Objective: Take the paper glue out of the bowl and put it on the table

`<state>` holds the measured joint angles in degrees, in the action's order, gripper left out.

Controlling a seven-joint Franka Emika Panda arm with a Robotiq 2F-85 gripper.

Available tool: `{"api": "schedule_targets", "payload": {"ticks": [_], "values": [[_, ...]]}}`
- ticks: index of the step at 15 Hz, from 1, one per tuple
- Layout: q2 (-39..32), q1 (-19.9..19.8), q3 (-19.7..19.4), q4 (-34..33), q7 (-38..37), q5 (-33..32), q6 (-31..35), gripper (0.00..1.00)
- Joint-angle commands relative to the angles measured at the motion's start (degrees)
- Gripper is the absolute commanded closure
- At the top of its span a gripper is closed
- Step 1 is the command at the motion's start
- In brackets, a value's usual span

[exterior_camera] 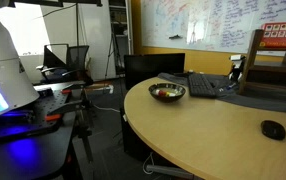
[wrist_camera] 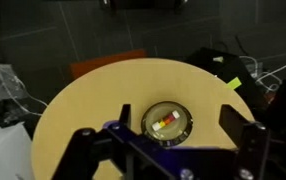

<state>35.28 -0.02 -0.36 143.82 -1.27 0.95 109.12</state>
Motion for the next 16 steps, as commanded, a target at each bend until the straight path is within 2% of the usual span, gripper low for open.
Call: {"api": "schedule_targets", "payload": {"ticks": [1,9,13,16], "values": [[0.0,-0.2,0.1,-0.1,0.1,0.1,-0.2,0.00],[0.0,-0.2,0.1,-0.1,0.1,0.1,-0.2,0.00],[-7.2,-1.5,4.0,-3.1,-12.7,1.1,3.5,0.00],[-16.3,-1.5,7.7,-7.0,-24.9,2.6,8.4,0.00]]}}
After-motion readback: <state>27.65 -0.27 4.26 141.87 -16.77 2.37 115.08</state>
